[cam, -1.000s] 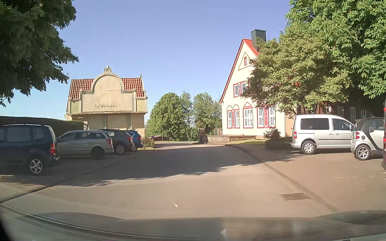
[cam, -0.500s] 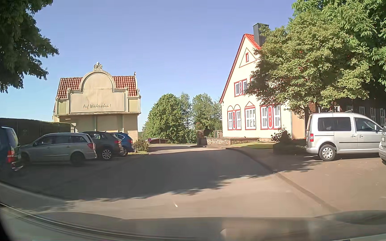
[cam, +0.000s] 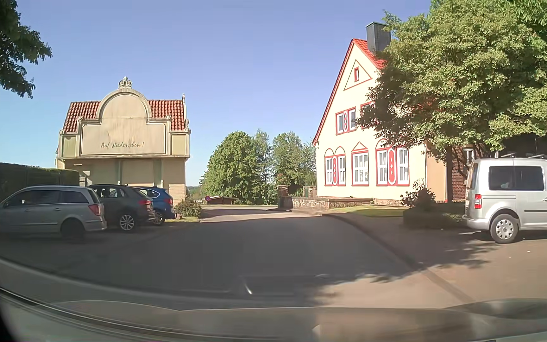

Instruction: Follow the waypoints while adhering to traffic rules and regulations

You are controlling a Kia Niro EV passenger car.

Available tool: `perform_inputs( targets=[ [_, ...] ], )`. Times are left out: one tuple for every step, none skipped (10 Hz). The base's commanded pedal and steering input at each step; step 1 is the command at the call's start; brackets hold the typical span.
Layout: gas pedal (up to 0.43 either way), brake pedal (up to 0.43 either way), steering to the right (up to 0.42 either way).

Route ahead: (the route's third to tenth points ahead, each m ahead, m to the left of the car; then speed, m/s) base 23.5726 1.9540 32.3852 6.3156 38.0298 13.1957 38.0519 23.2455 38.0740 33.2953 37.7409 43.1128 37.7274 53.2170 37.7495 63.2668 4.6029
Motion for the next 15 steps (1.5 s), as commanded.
perform_inputs(
  targets=[
    [0.079,0.006,-0.002],
    [0.079,0.006,-0.002],
    [0.079,0.006,-0.004],
    [0.079,0.006,-0.007],
    [0.079,0.006,-0.009],
    [0.079,0.006,-0.011],
    [0.079,0.006,-0.012],
    [0.079,0.006,-0.012],
    [0.079,0.006,-0.012],
    [0.079,0.006,-0.012],
    [0.067,0.012,-0.012],
    [0.059,0.006,-0.012],
    [0.059,0.006,-0.012],
    [0.059,0.012,-0.012],
    [0.059,0.006,-0.012]
  ],
)
